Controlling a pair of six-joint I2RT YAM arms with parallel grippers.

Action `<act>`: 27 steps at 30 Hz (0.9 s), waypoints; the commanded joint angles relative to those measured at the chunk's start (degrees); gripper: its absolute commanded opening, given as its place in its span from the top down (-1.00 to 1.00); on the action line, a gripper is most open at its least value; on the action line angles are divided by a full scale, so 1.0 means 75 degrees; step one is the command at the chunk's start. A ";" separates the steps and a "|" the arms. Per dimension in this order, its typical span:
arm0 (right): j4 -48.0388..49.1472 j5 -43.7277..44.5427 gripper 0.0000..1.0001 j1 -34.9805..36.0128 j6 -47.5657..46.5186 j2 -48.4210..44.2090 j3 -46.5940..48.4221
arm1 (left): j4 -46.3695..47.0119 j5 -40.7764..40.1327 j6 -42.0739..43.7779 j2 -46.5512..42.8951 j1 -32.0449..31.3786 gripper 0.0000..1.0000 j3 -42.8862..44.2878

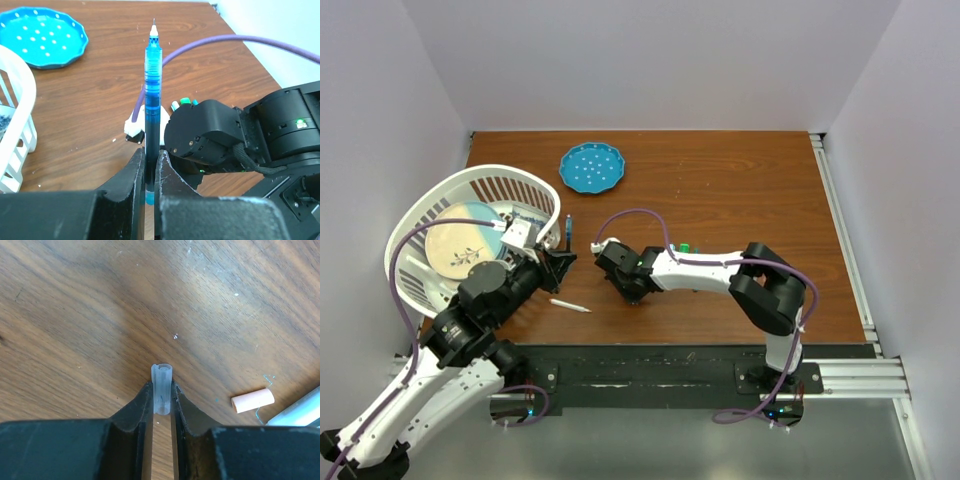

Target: Insert the pens into the pen caps

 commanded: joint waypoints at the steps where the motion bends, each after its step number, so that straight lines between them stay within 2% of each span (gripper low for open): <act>1: 0.0032 0.0113 0.97 -0.0002 0.0336 -0.0208 -0.0412 | 0.0178 0.0320 0.0015 0.0315 0.0026 1.00 0.0152; 7: 0.0759 0.0019 1.00 -0.0095 0.0898 -0.1062 -0.1185 | 0.0424 0.0848 -0.0325 0.0689 0.0026 1.00 0.0035; 15: 0.0959 0.0206 1.00 -0.0435 0.1379 -0.2396 -0.1678 | 0.1173 0.1643 -0.0922 0.1018 0.0015 1.00 -0.0820; 19: 0.1309 0.0078 1.00 -0.0810 0.1800 -0.3321 -0.1912 | 0.2167 0.2335 -0.1379 0.1229 0.0026 1.00 -0.1464; 27: 0.2235 0.0206 1.00 -0.0834 0.2691 -0.4602 -0.2229 | 0.4265 0.3613 -0.1966 0.2107 0.0015 1.00 -0.2461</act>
